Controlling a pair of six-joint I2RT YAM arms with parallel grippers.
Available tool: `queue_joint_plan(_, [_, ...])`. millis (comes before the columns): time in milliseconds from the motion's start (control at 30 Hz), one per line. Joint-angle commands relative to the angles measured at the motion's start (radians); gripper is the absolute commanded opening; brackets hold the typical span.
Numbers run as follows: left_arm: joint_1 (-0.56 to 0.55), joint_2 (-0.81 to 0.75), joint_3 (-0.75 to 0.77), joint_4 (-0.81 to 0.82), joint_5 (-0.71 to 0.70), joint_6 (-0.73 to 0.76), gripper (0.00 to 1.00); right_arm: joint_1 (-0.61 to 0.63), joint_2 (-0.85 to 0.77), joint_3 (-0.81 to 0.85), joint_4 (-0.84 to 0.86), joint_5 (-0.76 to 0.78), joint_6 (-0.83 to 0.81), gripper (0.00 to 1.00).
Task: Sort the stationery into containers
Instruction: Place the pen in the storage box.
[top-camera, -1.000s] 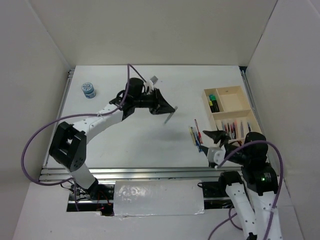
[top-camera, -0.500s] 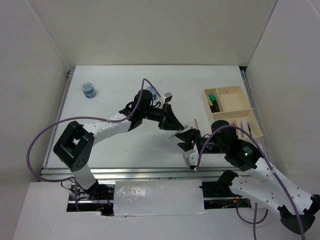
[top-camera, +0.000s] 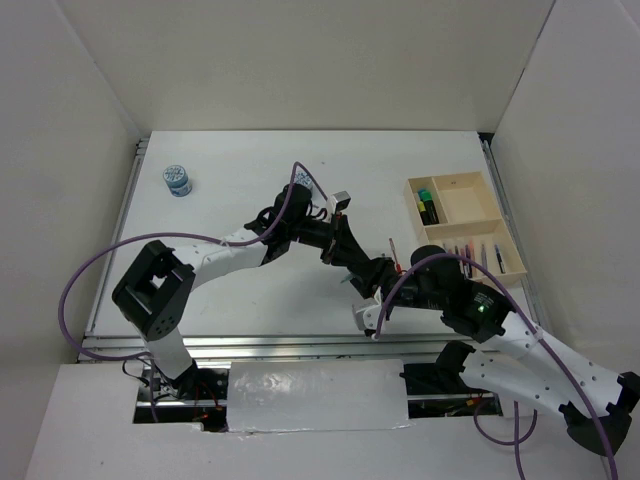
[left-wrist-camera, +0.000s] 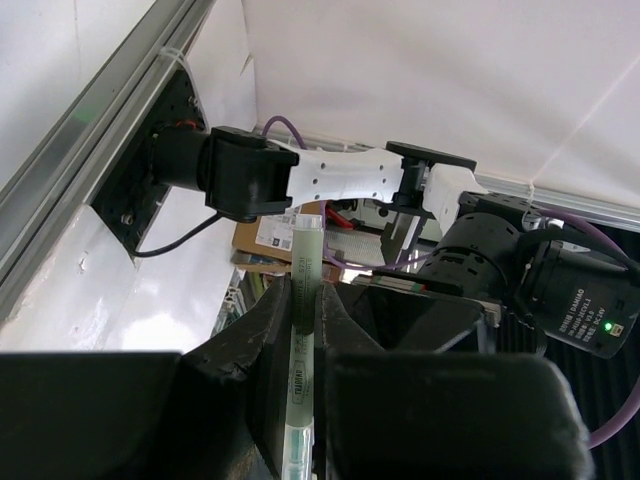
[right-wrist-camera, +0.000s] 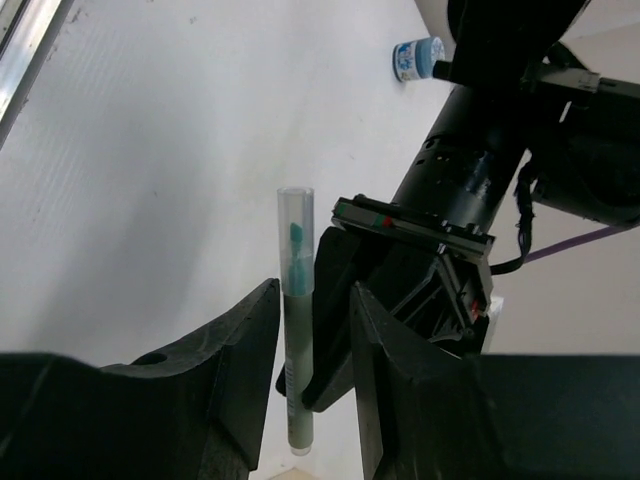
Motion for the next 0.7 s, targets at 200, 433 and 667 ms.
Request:
queue_joint_plan(200, [-0.006, -0.027, 0.013, 0.024, 0.016, 0.0, 0.0, 0.006, -0.001, -0.034, 0.027, 0.037, -0.043, 0.37])
queue_joint_plan(433, [-0.004, -0.039, 0.011, 0.027, -0.001, 0.032, 0.6, 0.001, -0.009, -0.04, 0.042, 0.038, -0.031, 0.07])
queue_joint_plan(667, [0.162, -0.049, 0.188, -0.343, -0.143, 0.32, 0.99, 0.0, -0.092, -0.05, 0.057, 0.089, 0.131, 0.0])
